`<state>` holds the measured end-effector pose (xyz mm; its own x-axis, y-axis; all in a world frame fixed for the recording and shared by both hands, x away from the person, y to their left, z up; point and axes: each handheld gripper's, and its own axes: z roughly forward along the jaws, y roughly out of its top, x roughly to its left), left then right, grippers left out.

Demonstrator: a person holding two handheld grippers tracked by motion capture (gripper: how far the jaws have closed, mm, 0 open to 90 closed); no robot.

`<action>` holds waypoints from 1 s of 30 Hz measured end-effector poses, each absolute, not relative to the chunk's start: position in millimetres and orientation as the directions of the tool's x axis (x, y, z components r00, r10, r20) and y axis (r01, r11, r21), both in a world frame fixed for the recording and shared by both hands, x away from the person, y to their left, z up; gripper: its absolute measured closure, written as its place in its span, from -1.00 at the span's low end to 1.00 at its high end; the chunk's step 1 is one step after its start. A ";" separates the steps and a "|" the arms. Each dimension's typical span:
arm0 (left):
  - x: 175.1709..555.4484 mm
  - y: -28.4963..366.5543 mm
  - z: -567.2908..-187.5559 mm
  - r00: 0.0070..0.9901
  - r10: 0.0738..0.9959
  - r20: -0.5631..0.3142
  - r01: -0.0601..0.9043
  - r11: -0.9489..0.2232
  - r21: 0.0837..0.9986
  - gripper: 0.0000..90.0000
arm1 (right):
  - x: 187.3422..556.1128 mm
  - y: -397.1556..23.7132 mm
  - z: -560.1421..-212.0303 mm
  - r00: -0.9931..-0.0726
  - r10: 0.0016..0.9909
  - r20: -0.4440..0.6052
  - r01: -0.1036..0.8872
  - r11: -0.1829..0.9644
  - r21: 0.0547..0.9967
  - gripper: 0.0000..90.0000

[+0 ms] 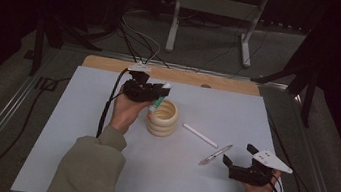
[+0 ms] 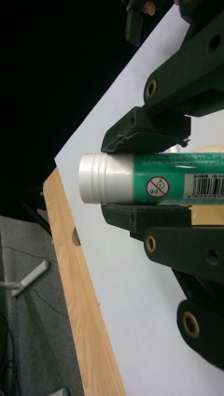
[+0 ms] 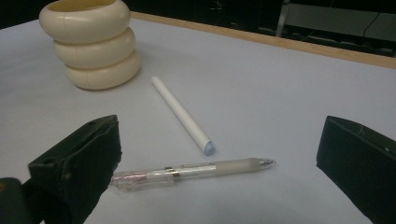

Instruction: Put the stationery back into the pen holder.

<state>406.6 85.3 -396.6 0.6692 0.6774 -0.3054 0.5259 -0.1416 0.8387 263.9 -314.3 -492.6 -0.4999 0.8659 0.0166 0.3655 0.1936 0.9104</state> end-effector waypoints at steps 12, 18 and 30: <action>408.1 80.6 -400.4 0.672 0.677 -0.300 0.523 -0.147 0.839 0.46 | 264.0 -314.4 -492.6 -0.501 0.865 0.016 0.365 0.194 0.910 -1.00; 407.7 78.9 -402.0 0.672 0.679 -0.297 0.524 -0.151 0.838 0.45 | 263.9 -314.6 -492.4 -0.500 0.866 0.016 0.363 0.193 0.911 -1.00; 406.7 74.1 -414.0 0.661 0.691 -0.292 0.534 -0.160 0.831 0.45 | 263.5 -314.7 -492.1 -0.501 0.866 0.019 0.364 0.190 0.912 -1.00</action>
<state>406.7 74.1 -414.0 0.6615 0.6907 -0.2922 0.5336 -0.1597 0.8305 263.5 -314.7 -492.1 -0.5005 0.8655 0.0195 0.3641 0.1901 0.9118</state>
